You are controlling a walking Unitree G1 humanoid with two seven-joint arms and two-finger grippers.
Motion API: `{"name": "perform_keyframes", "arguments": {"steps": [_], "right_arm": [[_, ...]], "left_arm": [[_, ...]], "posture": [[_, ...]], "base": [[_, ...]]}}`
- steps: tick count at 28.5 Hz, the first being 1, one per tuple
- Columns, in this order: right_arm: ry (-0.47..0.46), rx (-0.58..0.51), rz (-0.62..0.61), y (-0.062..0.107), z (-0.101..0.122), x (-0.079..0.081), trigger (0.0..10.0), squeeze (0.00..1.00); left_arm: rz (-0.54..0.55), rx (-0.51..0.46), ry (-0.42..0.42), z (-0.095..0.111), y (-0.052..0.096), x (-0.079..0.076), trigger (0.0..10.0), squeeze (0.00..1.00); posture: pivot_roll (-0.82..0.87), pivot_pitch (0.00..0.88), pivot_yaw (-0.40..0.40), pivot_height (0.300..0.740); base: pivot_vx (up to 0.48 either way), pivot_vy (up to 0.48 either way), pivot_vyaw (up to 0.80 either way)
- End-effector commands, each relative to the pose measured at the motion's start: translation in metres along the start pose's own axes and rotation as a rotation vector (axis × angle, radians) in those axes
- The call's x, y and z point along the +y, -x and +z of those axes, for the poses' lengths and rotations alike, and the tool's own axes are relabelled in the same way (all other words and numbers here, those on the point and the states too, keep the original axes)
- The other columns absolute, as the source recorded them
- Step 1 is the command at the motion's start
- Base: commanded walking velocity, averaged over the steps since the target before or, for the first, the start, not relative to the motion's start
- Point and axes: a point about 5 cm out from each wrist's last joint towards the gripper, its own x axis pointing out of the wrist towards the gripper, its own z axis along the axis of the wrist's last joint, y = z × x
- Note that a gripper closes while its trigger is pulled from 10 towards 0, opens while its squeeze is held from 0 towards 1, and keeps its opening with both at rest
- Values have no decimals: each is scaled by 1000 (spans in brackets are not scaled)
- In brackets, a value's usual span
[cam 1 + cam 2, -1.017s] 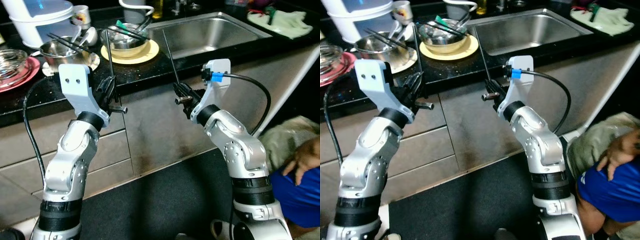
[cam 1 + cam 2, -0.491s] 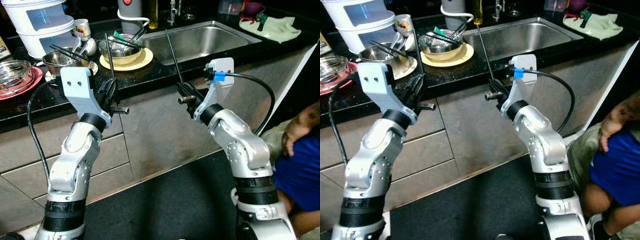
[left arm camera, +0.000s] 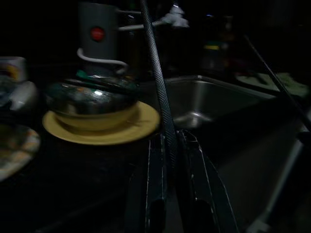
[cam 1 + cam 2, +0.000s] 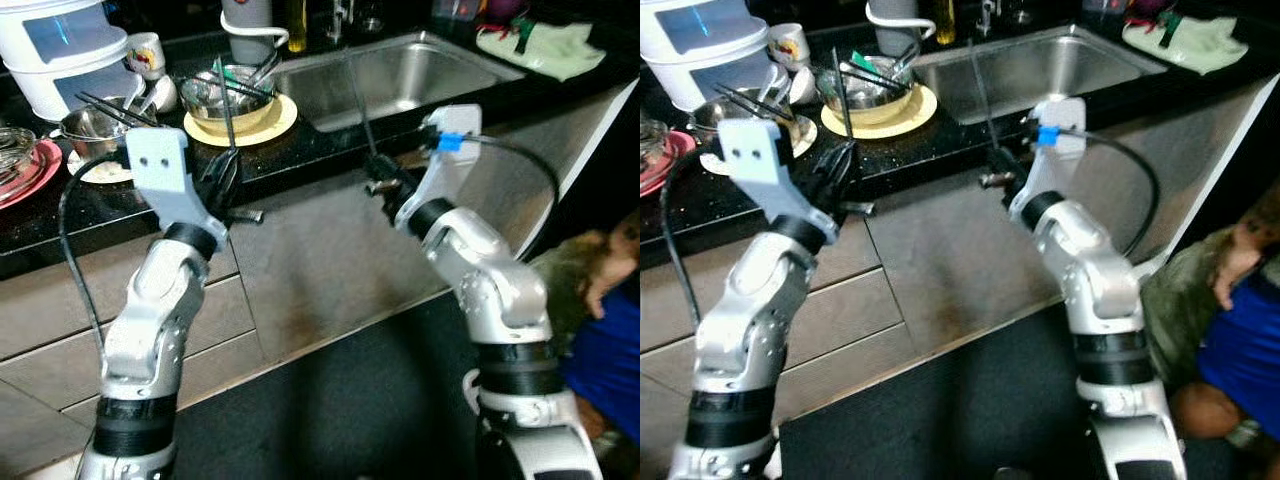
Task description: Kitchen organization
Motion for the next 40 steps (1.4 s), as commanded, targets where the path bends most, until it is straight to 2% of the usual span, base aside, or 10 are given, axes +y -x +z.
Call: {"name": "perform_keyframes", "arguments": {"steps": [1, 5, 14, 25, 40], "right_arm": [[2, 0, 16, -3, 0, 5, 10000, 0], [2, -2, 15, -3, 0, 5, 10000, 0], [-14, -20, 9, -3, 2, 5, 10000, 0], [-8, -19, 8, -4, 3, 5, 10000, 0], [-10, -37, 3, -5, 6, 4, 10000, 0]], "left_arm": [[9, -12, -21, 3, 0, 3, 10000, 0], [7, -12, -21, 3, 0, 3, 10000, 0], [-4, -10, -18, 3, 0, 1, 10000, 0], [-28, -5, -6, 1, 0, -5, 10000, 0], [-51, 2, 3, -2, -1, -11, 10000, 0]], "posture": [[-3, 42, 12, 740], [-2, 44, 13, 740], [0, 50, 14, 740], [-4, 54, 13, 740], [-3, 48, 11, 740]], "base": [[337, 0, -781], [337, 0, -781], [335, 0, 0], [328, 0, -776], [294, 0, 0]]}}
